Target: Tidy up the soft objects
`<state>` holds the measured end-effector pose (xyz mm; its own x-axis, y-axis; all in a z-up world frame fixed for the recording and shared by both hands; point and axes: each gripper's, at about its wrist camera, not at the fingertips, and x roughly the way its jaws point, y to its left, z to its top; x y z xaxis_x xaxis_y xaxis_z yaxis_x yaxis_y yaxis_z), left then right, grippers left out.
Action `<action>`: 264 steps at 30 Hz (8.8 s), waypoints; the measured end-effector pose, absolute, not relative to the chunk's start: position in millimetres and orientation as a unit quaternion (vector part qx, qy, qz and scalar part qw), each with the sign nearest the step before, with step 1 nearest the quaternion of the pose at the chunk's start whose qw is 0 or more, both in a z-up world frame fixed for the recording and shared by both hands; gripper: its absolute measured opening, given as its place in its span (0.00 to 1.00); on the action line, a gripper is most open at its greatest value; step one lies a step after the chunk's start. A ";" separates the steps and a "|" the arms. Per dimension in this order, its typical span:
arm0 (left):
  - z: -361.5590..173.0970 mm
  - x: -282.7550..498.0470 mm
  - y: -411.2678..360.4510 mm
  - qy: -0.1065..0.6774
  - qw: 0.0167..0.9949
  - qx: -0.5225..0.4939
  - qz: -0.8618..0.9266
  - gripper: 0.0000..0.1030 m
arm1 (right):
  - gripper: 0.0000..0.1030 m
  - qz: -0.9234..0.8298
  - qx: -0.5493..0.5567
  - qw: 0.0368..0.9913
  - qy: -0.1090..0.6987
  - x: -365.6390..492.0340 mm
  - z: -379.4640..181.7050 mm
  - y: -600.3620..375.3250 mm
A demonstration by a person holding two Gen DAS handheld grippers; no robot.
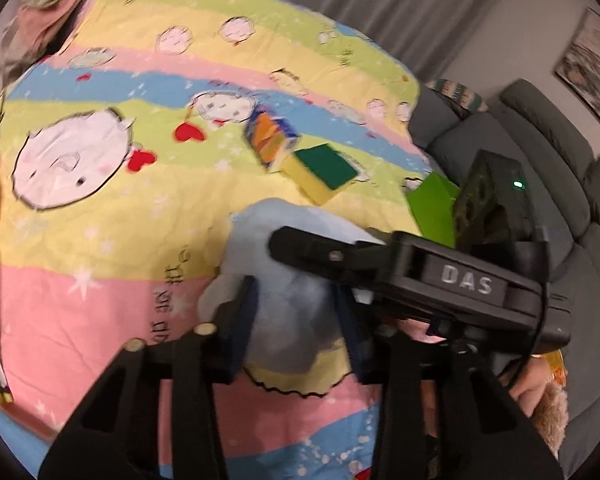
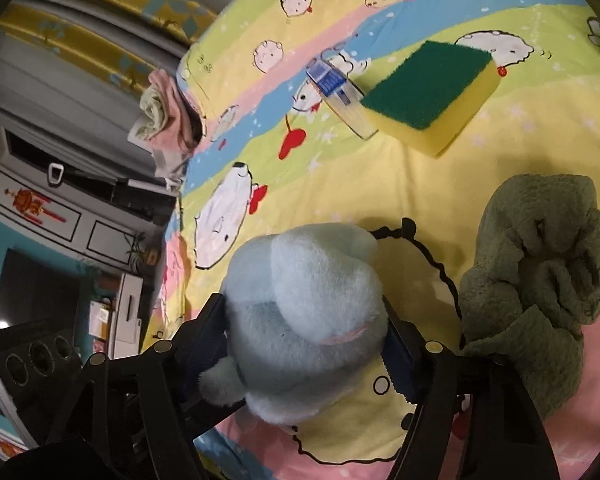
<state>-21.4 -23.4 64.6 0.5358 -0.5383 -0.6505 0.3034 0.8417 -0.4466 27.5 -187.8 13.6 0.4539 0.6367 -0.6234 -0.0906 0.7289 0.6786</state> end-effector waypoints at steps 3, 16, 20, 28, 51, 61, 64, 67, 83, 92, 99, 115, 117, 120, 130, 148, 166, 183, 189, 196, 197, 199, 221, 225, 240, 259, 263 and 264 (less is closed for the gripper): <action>75.2 -26.0 -32.3 0.404 0.869 -0.129 -0.255 0.26 | 0.70 0.228 0.299 0.806 0.458 21.9 19.6 -193.7; 155.2 -47.3 -153.7 0.312 0.858 -0.053 -0.405 0.26 | 0.70 0.145 0.344 0.879 0.296 -50.9 107.2 -311.0; 167.6 -49.0 -210.9 0.299 0.841 -0.028 -0.450 0.26 | 0.70 0.077 0.365 0.897 0.238 -83.4 125.0 -370.4; 157.8 -37.1 -302.1 0.317 0.814 0.018 -0.486 0.26 | 0.70 -0.040 0.403 0.894 0.189 -110.7 120.9 -447.5; 131.3 -25.5 -278.3 0.377 0.833 0.004 -0.404 0.66 | 0.89 -0.145 0.375 0.879 0.258 -75.1 89.8 -471.6; 121.7 -31.9 -198.3 0.398 0.861 -0.029 -0.315 0.81 | 0.94 -0.149 0.310 0.912 0.222 -107.0 126.2 -427.4; 112.6 -32.8 -171.0 0.406 0.868 -0.045 -0.283 0.81 | 0.94 -0.163 0.288 0.918 0.216 -113.9 134.9 -413.9; 102.2 -31.3 -144.2 0.420 0.866 -0.072 -0.262 0.83 | 0.94 -0.187 0.263 0.927 0.193 -127.8 147.5 -402.7; 39.9 -17.5 -116.5 0.465 0.849 -0.111 -0.225 0.81 | 0.94 0.063 0.245 0.899 0.357 -63.8 106.0 -286.1; 24.8 -1.8 -117.2 0.472 0.845 -0.114 -0.223 0.61 | 0.87 0.022 0.225 0.867 0.445 -15.1 48.5 -270.9; 23.4 9.7 -114.2 0.468 0.849 -0.119 -0.215 0.42 | 0.65 -0.001 0.208 0.849 0.485 7.1 19.4 -270.5; 75.2 -15.7 -141.9 0.378 0.883 -0.073 -0.268 0.17 | 0.15 0.048 0.209 0.884 0.416 -14.9 53.8 -267.7; 88.4 -22.3 -150.1 0.362 0.887 -0.068 -0.279 0.17 | 0.15 0.046 0.213 0.893 0.394 -23.9 67.0 -273.7; 108.1 -31.8 -163.2 0.334 0.890 -0.055 -0.305 0.17 | 0.15 0.036 0.214 0.908 0.359 -40.0 88.6 -285.4; 147.4 -46.7 -233.5 0.294 0.872 -0.027 -0.389 0.17 | 0.15 -0.034 0.247 0.931 0.268 -90.3 133.9 -345.5; 122.2 -48.8 -332.5 0.351 0.821 0.010 -0.450 0.19 | 0.15 -0.170 0.300 0.903 0.256 -124.0 114.3 -452.1; 133.9 -39.5 -242.4 0.376 0.861 -0.020 -0.342 0.62 | 0.71 -0.204 0.298 0.899 0.249 -131.2 112.5 -462.3; 106.5 -16.3 -85.4 0.401 0.898 -0.060 -0.171 0.80 | 0.86 -0.162 0.231 0.932 0.226 -117.9 145.7 -389.2; 80.0 6.7 -17.4 0.412 0.899 -0.098 -0.113 0.80 | 0.86 -0.120 0.172 0.944 0.253 -87.9 151.8 -336.1; 61.1 17.1 27.4 0.432 0.886 -0.150 -0.069 0.80 | 0.86 -0.026 0.145 0.934 0.324 -10.0 136.0 -264.3; 62.1 17.0 31.5 0.432 0.886 -0.156 -0.067 0.80 | 0.86 -0.015 0.137 0.932 0.336 4.2 132.0 -252.1; 64.3 14.9 40.2 0.431 0.884 -0.172 -0.059 0.80 | 0.86 0.012 0.120 0.925 0.361 37.3 122.8 -226.4; 80.1 7.4 77.2 0.415 0.888 -0.195 -0.043 0.80 | 0.27 0.004 0.035 0.881 0.472 172.9 46.0 -142.0; 80.4 6.6 76.4 0.417 0.886 -0.199 -0.049 0.80 | 0.27 0.044 0.081 0.879 0.469 145.5 58.3 -147.4; 68.8 -11.3 45.3 0.436 0.883 -0.160 -0.066 0.80 | 0.27 0.135 0.194 0.834 0.499 1.8 25.2 -162.7; 40.4 -17.0 -17.3 0.482 0.846 -0.158 -0.162 0.79 | 0.65 0.110 0.222 0.856 0.453 -11.2 41.5 -224.7; 36.1 -18.6 -30.7 0.484 0.841 -0.155 -0.188 0.68 | 0.60 0.115 0.248 0.846 0.457 -7.6 36.7 -233.7; 35.1 -18.3 -33.8 0.483 0.839 -0.154 -0.195 0.63 | 0.57 0.120 0.251 0.844 0.458 -6.7 35.7 -233.1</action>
